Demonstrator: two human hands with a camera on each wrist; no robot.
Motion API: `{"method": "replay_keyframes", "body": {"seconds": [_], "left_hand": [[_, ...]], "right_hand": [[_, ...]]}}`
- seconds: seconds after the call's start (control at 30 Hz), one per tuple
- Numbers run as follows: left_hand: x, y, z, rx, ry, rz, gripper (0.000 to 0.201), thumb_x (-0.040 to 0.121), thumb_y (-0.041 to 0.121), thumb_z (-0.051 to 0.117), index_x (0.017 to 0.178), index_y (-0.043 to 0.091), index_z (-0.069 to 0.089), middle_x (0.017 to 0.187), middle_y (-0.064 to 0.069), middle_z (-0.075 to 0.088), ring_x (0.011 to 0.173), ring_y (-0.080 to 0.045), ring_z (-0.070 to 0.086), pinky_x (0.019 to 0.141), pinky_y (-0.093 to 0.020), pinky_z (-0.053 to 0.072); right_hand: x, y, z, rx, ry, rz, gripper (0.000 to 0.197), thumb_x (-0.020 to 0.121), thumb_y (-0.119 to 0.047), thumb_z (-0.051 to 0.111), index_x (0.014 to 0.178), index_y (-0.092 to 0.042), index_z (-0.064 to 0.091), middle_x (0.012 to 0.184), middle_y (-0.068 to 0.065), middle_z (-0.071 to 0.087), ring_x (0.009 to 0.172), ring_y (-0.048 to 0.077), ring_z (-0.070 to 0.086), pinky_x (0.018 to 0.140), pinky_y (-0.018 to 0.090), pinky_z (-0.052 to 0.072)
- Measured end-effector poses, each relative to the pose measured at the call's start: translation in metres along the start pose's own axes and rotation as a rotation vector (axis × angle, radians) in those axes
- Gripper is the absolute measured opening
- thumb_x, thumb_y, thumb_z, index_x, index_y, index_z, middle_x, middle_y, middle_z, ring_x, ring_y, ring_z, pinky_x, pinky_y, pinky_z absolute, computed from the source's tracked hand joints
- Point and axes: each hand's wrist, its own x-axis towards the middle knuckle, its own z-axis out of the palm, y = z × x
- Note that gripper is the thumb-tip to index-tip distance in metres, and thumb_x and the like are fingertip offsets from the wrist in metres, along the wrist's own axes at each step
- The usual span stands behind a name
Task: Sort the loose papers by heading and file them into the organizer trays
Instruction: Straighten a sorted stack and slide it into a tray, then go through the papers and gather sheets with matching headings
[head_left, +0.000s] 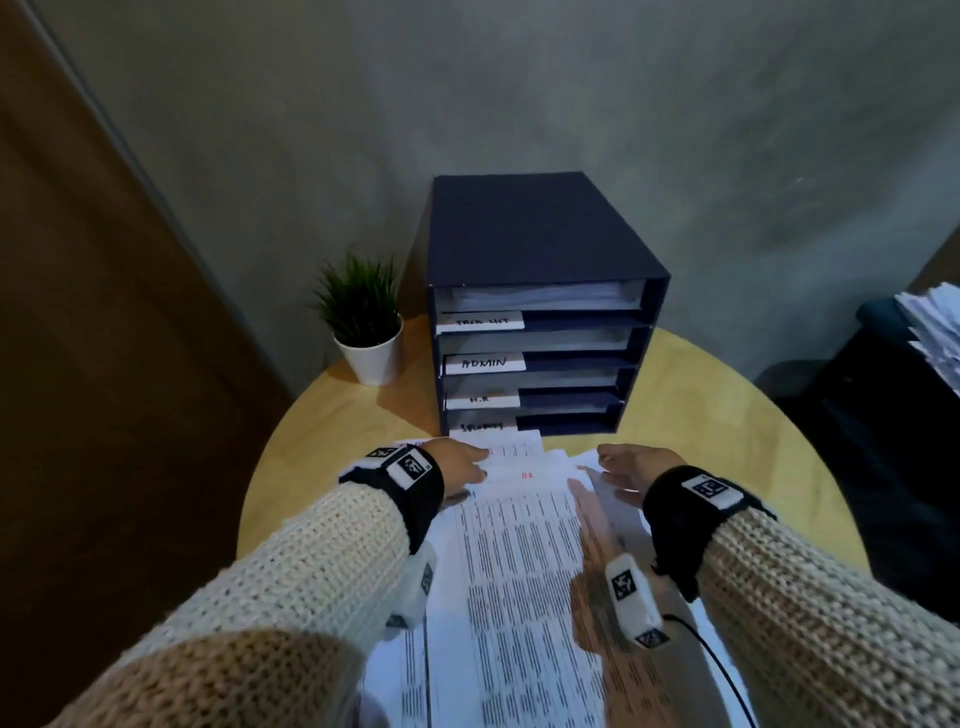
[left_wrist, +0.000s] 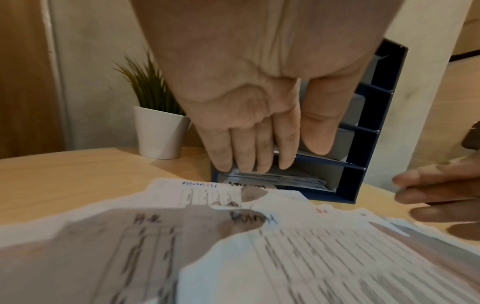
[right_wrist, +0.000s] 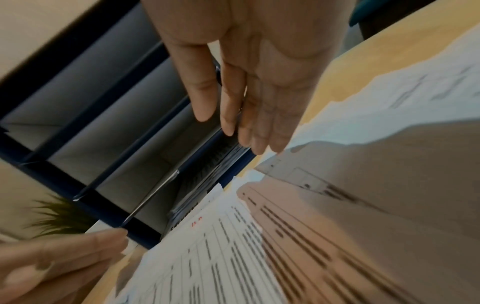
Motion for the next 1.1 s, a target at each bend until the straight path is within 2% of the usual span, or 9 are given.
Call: {"method": "replay_keyframes", "body": {"seconds": [0.13, 0.23, 0.4, 0.53, 0.63, 0.7, 0.83, 0.93, 1.1], "left_hand": [[-0.038, -0.021, 0.015, -0.034, 0.049, -0.029, 0.048, 0.097, 0.014, 0.049, 0.143, 0.015, 0.037, 0.149, -0.007, 0.037, 0.136, -0.021, 0.039, 0.094, -0.018, 0.038], [-0.066, -0.039, 0.029, -0.045, 0.098, -0.062, 0.053, 0.097, 0.015, 0.048, 0.147, 0.015, 0.029, 0.15, -0.008, 0.034, 0.136, -0.023, 0.039, 0.103, -0.023, 0.036], [-0.092, -0.063, 0.06, -0.128, 0.132, -0.167, 0.05, 0.094, 0.017, 0.051, 0.142, 0.008, 0.039, 0.142, -0.013, 0.046, 0.13, -0.027, 0.046, 0.105, -0.03, 0.038], [-0.107, -0.072, 0.085, -0.274, 0.088, -0.169, 0.063, 0.094, 0.015, 0.053, 0.149, 0.012, 0.023, 0.145, -0.015, 0.042, 0.128, -0.032, 0.048, 0.103, -0.039, 0.042], [-0.112, -0.074, 0.094, -0.303, 0.16, -0.155, 0.063, 0.093, 0.02, 0.056, 0.148, 0.012, 0.027, 0.145, -0.012, 0.043, 0.126, -0.029, 0.05, 0.104, -0.036, 0.043], [-0.113, -0.074, 0.096, -0.405, 0.228, -0.12, 0.062, 0.088, 0.016, 0.064, 0.143, 0.011, 0.036, 0.143, -0.013, 0.046, 0.127, -0.029, 0.049, 0.107, -0.036, 0.042], [-0.117, -0.075, 0.098, -0.472, 0.338, -0.091, 0.036, 0.082, 0.012, 0.071, 0.117, 0.011, 0.061, 0.12, -0.011, 0.062, 0.11, -0.029, 0.06, 0.099, -0.036, 0.048], [-0.121, -0.077, 0.102, -0.543, 0.401, -0.02, 0.01, 0.08, 0.014, 0.073, 0.081, 0.013, 0.063, 0.09, -0.008, 0.067, 0.088, -0.026, 0.063, 0.091, -0.037, 0.053], [-0.129, -0.072, 0.106, -0.706, 0.429, 0.057, 0.016, 0.078, 0.015, 0.076, 0.074, 0.014, 0.06, 0.083, 0.0, 0.065, 0.085, -0.024, 0.061, 0.079, -0.025, 0.046]], "right_hand": [[-0.034, 0.022, -0.009, -0.395, -0.008, -0.018, 0.048, 0.095, -0.023, 0.056, 0.139, -0.009, 0.045, 0.146, 0.009, 0.043, 0.131, 0.025, 0.045, 0.105, 0.031, 0.039], [-0.064, 0.038, -0.011, -0.775, 0.006, -0.025, 0.063, 0.098, -0.041, 0.043, 0.151, -0.014, 0.022, 0.158, 0.005, 0.019, 0.144, 0.022, 0.027, 0.117, 0.033, 0.025], [-0.09, 0.065, -0.015, -0.909, 0.023, -0.01, 0.069, 0.095, -0.043, 0.049, 0.151, -0.013, 0.022, 0.158, 0.006, 0.02, 0.144, 0.024, 0.026, 0.118, 0.035, 0.024], [-0.097, 0.081, -0.018, -0.994, 0.072, 0.004, 0.067, 0.097, -0.049, 0.039, 0.149, -0.008, 0.028, 0.156, 0.008, 0.027, 0.143, 0.024, 0.029, 0.118, 0.032, 0.025], [-0.103, 0.086, -0.019, -1.044, 0.042, 0.041, 0.056, 0.096, -0.042, 0.048, 0.139, -0.006, 0.044, 0.144, 0.01, 0.046, 0.134, 0.024, 0.044, 0.102, 0.024, 0.039], [-0.103, 0.09, -0.022, -1.062, 0.021, 0.015, 0.051, 0.091, -0.035, 0.059, 0.134, -0.008, 0.051, 0.139, 0.009, 0.051, 0.129, 0.024, 0.049, 0.085, 0.019, 0.042], [-0.1, 0.095, -0.023, -1.063, 0.075, -0.049, 0.061, 0.098, -0.05, 0.036, 0.141, -0.007, 0.042, 0.147, 0.008, 0.042, 0.135, 0.024, 0.042, 0.112, 0.033, 0.035], [-0.107, 0.097, -0.025, -1.126, 0.021, -0.045, 0.061, 0.099, -0.047, 0.035, 0.14, -0.003, 0.043, 0.147, 0.013, 0.042, 0.135, 0.028, 0.042, 0.114, 0.034, 0.031], [-0.105, 0.102, -0.031, -1.017, 0.054, -0.008, 0.068, 0.096, -0.052, 0.039, 0.14, -0.001, 0.043, 0.146, 0.014, 0.042, 0.135, 0.027, 0.041, 0.111, 0.032, 0.032]]}}
